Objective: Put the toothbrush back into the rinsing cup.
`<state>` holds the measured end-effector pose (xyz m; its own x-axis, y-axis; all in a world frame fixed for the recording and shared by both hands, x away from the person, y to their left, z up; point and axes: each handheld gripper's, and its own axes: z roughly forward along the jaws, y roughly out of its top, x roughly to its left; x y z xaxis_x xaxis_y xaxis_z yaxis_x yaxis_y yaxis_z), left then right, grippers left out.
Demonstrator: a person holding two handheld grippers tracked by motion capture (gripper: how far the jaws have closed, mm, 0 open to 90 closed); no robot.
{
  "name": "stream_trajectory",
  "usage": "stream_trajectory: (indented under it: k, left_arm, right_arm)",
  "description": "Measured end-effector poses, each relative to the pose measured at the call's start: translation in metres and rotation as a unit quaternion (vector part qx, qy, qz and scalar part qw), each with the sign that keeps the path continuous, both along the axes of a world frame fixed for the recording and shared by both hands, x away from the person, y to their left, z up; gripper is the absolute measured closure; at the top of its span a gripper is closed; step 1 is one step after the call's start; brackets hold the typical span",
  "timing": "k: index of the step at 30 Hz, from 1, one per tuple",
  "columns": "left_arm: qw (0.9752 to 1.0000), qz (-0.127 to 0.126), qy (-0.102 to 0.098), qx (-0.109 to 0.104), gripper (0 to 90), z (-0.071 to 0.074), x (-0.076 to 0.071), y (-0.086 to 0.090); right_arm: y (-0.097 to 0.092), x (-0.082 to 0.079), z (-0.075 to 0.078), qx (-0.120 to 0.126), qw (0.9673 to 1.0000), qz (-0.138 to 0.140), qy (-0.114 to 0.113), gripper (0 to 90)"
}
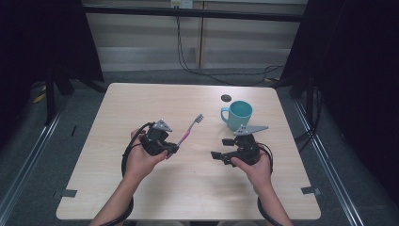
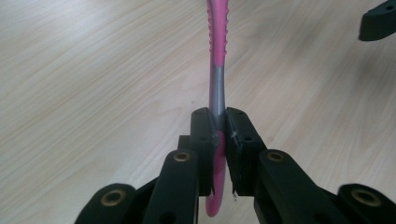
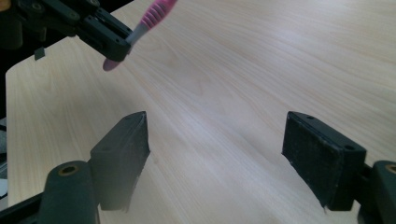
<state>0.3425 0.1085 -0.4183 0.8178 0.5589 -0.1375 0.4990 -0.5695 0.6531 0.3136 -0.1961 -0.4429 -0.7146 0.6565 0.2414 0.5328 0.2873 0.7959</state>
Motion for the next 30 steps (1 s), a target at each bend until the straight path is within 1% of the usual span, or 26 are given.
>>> stream_trajectory:
  k: [2, 4, 6, 7, 10, 15, 17, 22, 28, 30]
  left_arm:
    - [1.0, -0.003, 0.001, -0.004, 82.5, 0.001, 0.0, -0.003]
    - [1.0, -0.006, -0.002, -0.007, 82.4, 0.002, -0.001, -0.007]
    - [0.9999, -0.006, -0.002, -0.011, 82.5, 0.002, -0.001, -0.009]
    - [0.9999, -0.007, -0.002, -0.016, 82.4, 0.002, -0.001, -0.011]
    - [0.9998, -0.007, -0.006, -0.02, 82.4, 0.001, -0.002, -0.014]
    - [0.9996, -0.004, -0.007, -0.026, 82.4, -0.001, -0.002, -0.016]
    - [0.9997, -0.006, -0.009, -0.022, 82.4, -0.001, -0.002, -0.016]
    - [0.9993, 0.0, -0.015, -0.033, 82.4, -0.003, -0.004, -0.019]
    - [0.999, 0.0, -0.02, -0.039, 82.5, -0.003, -0.005, -0.022]
    - [0.999, 0.001, -0.02, -0.04, 82.5, -0.002, -0.005, -0.023]
  right_arm:
    - [0.003, 0.001, 0.003, 0.001, 1.0, 0.002, -0.001, 22.6]
    - [0.006, 0.004, 0.005, 0.007, 1.0, 0.004, 0.003, 22.8]
    - [0.008, 0.005, 0.006, 0.009, 0.9999, 0.003, 0.005, 22.8]
    - [0.009, 0.006, 0.006, 0.012, 0.9999, 0.002, 0.007, 22.9]
    - [0.011, 0.009, 0.009, 0.024, 0.9997, 0.002, 0.009, 24.1]
    - [0.014, 0.013, 0.016, 0.035, 0.9993, 0.001, 0.01, 25.0]
    - [0.015, 0.013, 0.018, 0.041, 0.9991, 0.0, 0.011, 25.5]
    - [0.016, 0.015, 0.021, 0.055, 0.9984, -0.001, 0.013, 26.0]
    - [0.019, 0.018, 0.025, 0.071, 0.9973, -0.004, 0.02, 27.8]
    - [0.02, 0.018, 0.025, 0.072, 0.9971, -0.007, 0.024, 28.6]
